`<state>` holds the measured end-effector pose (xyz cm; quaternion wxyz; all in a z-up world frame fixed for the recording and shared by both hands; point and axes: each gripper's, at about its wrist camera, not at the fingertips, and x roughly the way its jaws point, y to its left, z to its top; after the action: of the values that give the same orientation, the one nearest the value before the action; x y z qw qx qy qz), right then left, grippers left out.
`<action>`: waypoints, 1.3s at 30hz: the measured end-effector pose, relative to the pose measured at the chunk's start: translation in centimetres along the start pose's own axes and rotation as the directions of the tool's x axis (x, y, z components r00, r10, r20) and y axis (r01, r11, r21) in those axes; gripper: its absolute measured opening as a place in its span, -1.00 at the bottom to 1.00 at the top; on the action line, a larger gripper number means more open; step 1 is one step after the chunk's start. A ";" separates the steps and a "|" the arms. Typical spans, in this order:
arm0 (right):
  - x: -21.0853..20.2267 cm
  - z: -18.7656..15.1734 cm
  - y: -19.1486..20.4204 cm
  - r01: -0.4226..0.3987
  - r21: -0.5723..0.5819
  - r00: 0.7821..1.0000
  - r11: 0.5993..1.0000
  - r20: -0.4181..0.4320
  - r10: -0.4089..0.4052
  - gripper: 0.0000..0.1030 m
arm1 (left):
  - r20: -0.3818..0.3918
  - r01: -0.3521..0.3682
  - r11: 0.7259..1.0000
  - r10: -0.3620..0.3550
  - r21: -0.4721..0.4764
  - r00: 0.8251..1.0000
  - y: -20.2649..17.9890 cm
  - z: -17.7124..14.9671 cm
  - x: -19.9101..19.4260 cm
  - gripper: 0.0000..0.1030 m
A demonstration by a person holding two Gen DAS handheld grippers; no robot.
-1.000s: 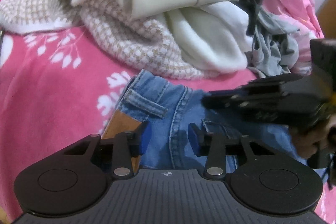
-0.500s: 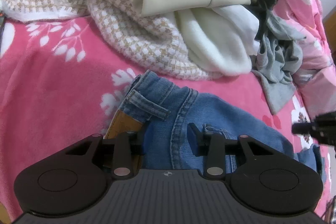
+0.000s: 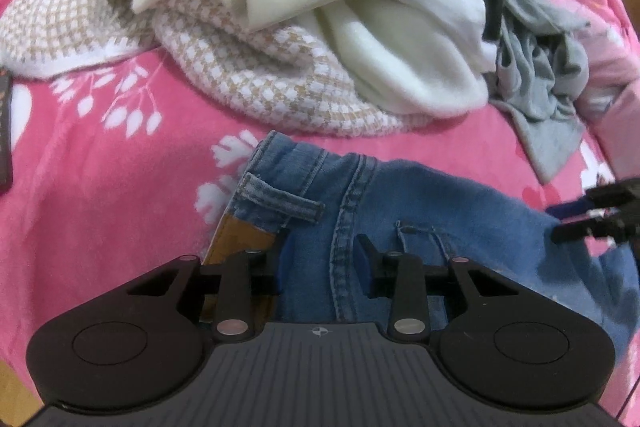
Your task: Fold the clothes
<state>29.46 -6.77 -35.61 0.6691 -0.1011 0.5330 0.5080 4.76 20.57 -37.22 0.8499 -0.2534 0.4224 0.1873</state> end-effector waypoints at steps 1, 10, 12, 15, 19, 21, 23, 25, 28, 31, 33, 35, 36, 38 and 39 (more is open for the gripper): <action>0.4 0.4 -0.2 -0.008 0.006 1.000 1.000 0.000 0.008 0.04 | 0.000 -0.005 1.000 0.005 0.010 1.000 -0.1 0.0 0.0 -0.33; 2.4 5.7 4.4 -0.178 -0.076 0.981 0.981 0.057 0.183 0.17 | 0.075 0.053 0.994 -0.046 -0.095 0.996 0.2 0.2 -3.2 0.00; 3.9 7.0 5.8 -0.191 -0.126 0.979 0.973 0.041 0.198 0.18 | 0.102 0.055 0.989 -0.042 -0.135 0.994 0.4 -0.6 -5.2 0.03; 6.7 8.9 7.5 -0.222 -0.164 0.975 0.961 -0.006 0.224 0.18 | 0.102 0.067 0.962 -0.041 -0.263 0.994 1.8 -3.1 -7.6 0.14; 10.2 10.5 9.1 -0.231 -0.213 0.972 0.949 -0.087 0.218 0.19 | 0.057 0.076 0.886 -0.055 -0.457 0.997 3.9 -6.9 -7.6 0.18; 11.6 10.8 9.4 -0.234 -0.216 0.969 0.948 -0.127 0.210 0.20 | 0.036 0.089 0.836 -0.082 -0.542 0.996 5.0 -8.3 -6.9 0.18; 12.7 10.9 9.6 -0.260 -0.213 0.958 0.942 -0.182 0.223 0.19 | 0.064 0.129 0.793 -0.113 -0.596 0.992 5.6 -9.1 -6.1 0.29; 13.6 11.0 9.8 -0.280 -0.220 0.946 0.934 -0.227 0.231 0.20 | 0.096 0.161 0.755 -0.130 -0.636 0.987 6.3 -9.5 -5.4 0.30; 14.3 11.1 10.0 -0.287 -0.232 0.940 0.930 -0.255 0.226 0.16 | 0.146 0.205 0.706 -0.144 -0.678 0.979 7.0 -9.7 -4.3 0.31; 14.3 11.2 9.7 -0.305 -0.200 0.931 0.931 -0.268 0.248 -0.31 | 0.183 0.223 0.689 -0.132 -0.690 0.974 6.9 -9.6 -3.7 0.31; 13.9 11.3 9.9 -0.317 -0.215 0.927 0.924 -0.274 0.255 -0.48 | 0.200 0.218 0.696 -0.109 -0.684 0.974 6.4 -9.4 -3.7 0.21; 13.0 11.6 10.0 -0.330 -0.208 0.927 0.921 -0.259 0.273 -0.63 | 0.222 0.223 0.699 -0.094 -0.680 0.971 6.2 -9.3 -3.9 0.03; 12.6 11.7 10.0 -0.335 -0.205 0.926 0.920 -0.250 0.282 -0.67 | 0.234 0.239 0.685 -0.102 -0.689 0.967 6.5 -9.4 -4.1 -0.03; 11.8 11.9 10.6 -0.344 -0.213 0.927 0.915 -0.235 0.293 -0.71 | 0.255 0.265 0.665 -0.115 -0.698 0.960 6.9 -9.5 -4.6 -0.10; 11.5 12.0 10.9 -0.351 -0.215 0.925 0.911 -0.230 0.302 -0.74 | 0.264 0.271 0.669 -0.115 -0.692 0.958 6.9 -9.3 -5.0 -0.11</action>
<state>27.21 12.99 -35.58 0.5016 -0.1429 0.5353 0.6645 -7.58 20.05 -39.80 0.7341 -0.5902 0.1988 0.2708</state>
